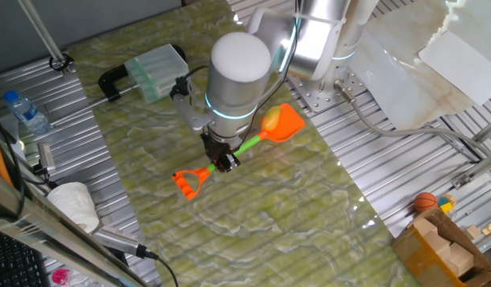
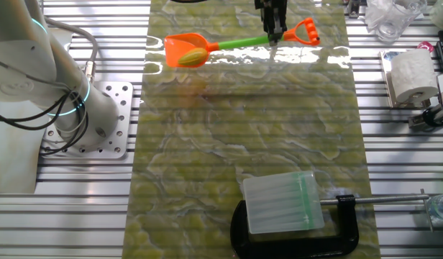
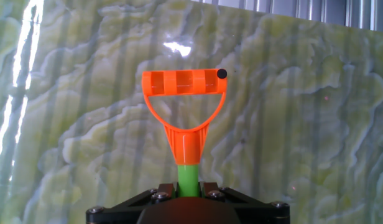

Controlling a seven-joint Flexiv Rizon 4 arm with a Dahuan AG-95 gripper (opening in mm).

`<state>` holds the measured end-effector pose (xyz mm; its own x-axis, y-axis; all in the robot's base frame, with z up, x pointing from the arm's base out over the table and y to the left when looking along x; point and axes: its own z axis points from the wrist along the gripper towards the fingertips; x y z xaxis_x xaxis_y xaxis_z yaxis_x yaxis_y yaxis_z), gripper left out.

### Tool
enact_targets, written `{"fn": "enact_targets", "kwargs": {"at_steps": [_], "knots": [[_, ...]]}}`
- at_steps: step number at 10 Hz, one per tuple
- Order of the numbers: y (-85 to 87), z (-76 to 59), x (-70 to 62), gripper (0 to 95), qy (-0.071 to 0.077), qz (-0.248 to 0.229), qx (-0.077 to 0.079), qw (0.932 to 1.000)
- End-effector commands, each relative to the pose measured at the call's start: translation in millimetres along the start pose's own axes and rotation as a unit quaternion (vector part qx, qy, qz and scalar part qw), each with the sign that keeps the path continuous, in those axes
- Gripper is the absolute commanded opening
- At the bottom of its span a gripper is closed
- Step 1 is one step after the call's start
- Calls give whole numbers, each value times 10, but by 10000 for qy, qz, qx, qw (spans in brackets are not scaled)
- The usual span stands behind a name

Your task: Use a shovel to scoop up an object

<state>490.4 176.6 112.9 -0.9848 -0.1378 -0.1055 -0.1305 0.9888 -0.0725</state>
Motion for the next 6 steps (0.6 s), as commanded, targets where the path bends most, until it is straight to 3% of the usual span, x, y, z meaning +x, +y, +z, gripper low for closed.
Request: {"fn": "enact_targets", "kwargs": {"at_steps": [1,3,6], "knots": [[-11,-14,7,0,-7,50,-9,10000],[-28,3,-12,0,69,211,-26,9997],[-54,23,-34,0,60,489,-35,9988]]}}
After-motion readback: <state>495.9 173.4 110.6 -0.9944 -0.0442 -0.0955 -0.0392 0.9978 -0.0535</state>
